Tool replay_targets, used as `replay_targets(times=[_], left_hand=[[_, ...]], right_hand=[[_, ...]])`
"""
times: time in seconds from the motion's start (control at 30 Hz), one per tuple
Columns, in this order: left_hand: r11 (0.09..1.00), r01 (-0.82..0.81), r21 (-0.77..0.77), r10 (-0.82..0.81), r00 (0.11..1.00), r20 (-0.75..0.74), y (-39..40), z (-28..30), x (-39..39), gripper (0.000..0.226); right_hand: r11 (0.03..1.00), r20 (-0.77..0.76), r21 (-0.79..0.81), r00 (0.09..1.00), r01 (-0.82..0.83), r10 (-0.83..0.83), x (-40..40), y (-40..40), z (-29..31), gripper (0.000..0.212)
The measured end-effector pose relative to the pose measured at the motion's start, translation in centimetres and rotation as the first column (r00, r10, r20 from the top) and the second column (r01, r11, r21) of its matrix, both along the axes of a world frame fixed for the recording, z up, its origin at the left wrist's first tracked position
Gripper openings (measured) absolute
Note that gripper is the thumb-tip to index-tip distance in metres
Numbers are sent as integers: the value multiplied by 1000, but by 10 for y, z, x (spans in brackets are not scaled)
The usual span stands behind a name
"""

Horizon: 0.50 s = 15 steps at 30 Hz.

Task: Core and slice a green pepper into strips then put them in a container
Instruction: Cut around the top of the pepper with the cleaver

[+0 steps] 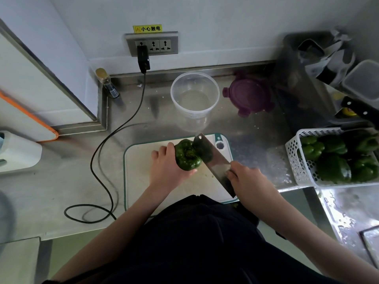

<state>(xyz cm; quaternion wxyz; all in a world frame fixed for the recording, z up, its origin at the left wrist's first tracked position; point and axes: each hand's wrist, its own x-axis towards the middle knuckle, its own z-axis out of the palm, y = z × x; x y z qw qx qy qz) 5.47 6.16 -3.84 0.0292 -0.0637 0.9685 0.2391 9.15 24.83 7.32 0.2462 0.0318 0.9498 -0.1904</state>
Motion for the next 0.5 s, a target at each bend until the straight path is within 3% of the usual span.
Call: replay_targets(times=[0.2, 0.5], left_hand=[[1000, -24, 12, 24, 1000, 17, -1, -2, 1, 87], [996, -67, 59, 65, 997, 33, 6, 0, -3, 86]], right_hand=[[990, -24, 124, 997, -63, 67, 4, -9, -1, 17], [987, -25, 143, 997, -70, 75, -2, -16, -5, 18]])
